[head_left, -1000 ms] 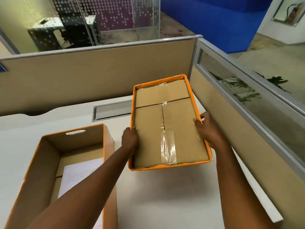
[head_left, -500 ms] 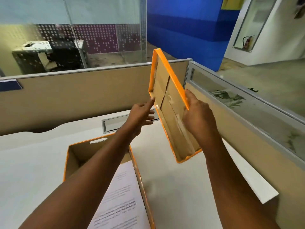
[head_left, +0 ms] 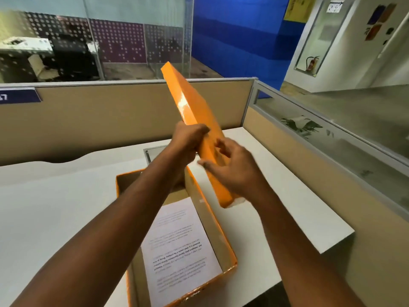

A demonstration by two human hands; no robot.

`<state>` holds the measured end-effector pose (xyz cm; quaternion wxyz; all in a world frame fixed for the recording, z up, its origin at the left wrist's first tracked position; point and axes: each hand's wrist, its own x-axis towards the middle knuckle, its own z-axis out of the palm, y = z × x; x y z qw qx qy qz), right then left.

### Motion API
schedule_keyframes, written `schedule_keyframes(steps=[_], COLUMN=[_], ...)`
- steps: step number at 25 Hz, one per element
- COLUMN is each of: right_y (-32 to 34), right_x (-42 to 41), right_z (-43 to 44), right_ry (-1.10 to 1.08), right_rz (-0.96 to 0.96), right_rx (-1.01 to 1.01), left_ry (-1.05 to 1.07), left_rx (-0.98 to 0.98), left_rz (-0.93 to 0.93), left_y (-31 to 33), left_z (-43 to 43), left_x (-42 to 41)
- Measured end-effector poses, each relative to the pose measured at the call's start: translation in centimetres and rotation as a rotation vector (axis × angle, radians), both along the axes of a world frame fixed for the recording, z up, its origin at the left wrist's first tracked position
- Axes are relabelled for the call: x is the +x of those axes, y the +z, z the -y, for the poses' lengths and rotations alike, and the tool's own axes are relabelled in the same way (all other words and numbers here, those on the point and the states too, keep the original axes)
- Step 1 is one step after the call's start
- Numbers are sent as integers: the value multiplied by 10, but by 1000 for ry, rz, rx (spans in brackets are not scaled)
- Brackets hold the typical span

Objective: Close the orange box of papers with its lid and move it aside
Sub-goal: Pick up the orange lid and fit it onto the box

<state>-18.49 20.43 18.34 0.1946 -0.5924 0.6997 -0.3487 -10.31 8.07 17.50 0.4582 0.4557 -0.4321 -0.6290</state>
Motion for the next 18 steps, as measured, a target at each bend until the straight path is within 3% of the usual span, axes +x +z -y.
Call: schedule_keyframes(steps=[3,6,9,11,15,18], right_y=[-13,-43,-74,-90,-125,-142], right_x=[-41,-79,-78,-69,-60,-59], right_z=[20,39,43,45,51,51], right_ry=[-186,-265,-98,-51,-48,-44], right_rz=[11,142,344,344,371,352], right_rx=[-73,275,451,423,399,433], left_ry=[-55,-133,-50,123,296,220], left_rx=[85,165,207,143,2,-40], left_rz=[-9,-41,-116,22,546,617], left_y=[-5,-21,-48,-67,-104,-118], left_z=[10,5,0,-5,-24,-45], left_x=[47,86,110,117,124,128])
